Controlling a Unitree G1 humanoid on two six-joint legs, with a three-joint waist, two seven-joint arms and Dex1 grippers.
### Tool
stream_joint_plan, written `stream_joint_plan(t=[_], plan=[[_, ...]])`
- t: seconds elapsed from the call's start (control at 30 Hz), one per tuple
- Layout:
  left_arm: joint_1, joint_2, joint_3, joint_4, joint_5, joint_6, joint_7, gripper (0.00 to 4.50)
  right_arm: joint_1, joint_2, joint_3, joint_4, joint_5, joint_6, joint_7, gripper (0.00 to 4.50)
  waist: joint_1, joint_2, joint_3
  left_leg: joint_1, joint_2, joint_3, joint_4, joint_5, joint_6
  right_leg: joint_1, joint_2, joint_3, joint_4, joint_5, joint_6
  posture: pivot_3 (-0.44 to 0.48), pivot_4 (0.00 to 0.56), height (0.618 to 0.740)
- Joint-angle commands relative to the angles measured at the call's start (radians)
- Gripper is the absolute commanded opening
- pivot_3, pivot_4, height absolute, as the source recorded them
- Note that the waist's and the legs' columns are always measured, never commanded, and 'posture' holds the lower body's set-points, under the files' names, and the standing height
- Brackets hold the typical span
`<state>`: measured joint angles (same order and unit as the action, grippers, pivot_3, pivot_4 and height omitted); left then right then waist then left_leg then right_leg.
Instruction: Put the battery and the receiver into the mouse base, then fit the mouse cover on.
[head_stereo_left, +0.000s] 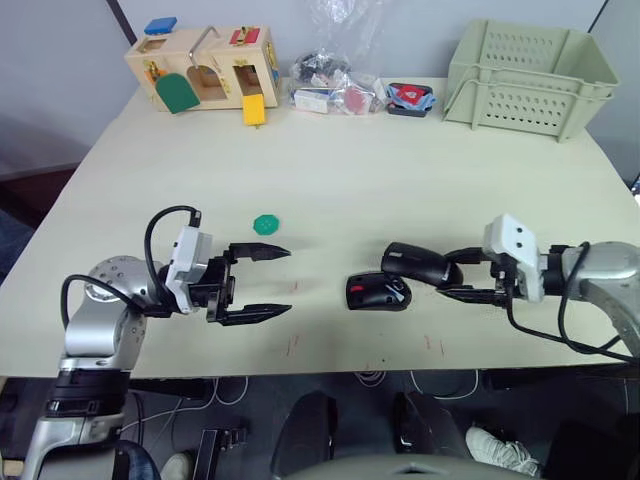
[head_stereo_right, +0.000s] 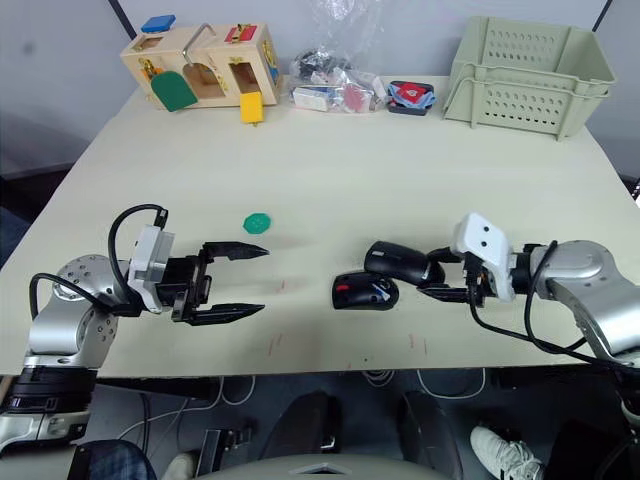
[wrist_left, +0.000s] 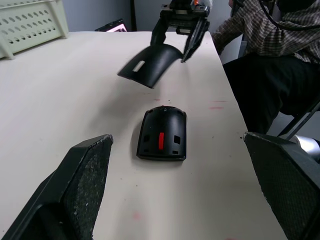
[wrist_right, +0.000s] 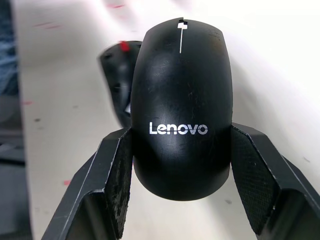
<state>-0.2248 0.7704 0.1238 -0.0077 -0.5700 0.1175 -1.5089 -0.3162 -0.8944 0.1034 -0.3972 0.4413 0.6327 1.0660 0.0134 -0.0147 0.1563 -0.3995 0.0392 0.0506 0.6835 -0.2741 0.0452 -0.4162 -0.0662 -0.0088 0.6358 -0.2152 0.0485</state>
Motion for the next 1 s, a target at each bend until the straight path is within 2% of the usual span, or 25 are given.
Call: stream_joint_plan(t=[0.03,0.53,1.0], plan=[[-0.018,0.011,-0.001,-0.008,-0.006,-0.006,-0.019,4.50,-0.094,-0.006,0.089,-0.046,-0.027,0.021,0.043,2.31,-0.002,0.000,0.001,0.000,0.000,0.000,0.000,0.000,0.000,0.000,0.000,0.000,0.000,0.000,0.000,0.000,0.150,0.740],[-0.041,0.023,-0.011,0.015,-0.009,-0.003,-0.045,4.50,-0.362,0.067,0.339,-0.017,-0.131,0.157,0.074,2.31,-0.001,0.000,0.003,-0.003,0.000,0.000,0.000,0.000,0.000,-0.004,0.000,0.000,0.000,0.000,0.000,0.000,0.150,0.740],[-0.035,0.049,0.000,0.059,0.000,-0.029,-0.077,4.50,-0.472,0.126,0.455,0.054,-0.223,0.186,0.095,2.31,-0.002,0.000,0.003,-0.004,0.000,0.001,0.000,0.000,0.000,-0.006,0.000,0.000,0.002,0.000,0.000,0.000,0.150,0.740]])
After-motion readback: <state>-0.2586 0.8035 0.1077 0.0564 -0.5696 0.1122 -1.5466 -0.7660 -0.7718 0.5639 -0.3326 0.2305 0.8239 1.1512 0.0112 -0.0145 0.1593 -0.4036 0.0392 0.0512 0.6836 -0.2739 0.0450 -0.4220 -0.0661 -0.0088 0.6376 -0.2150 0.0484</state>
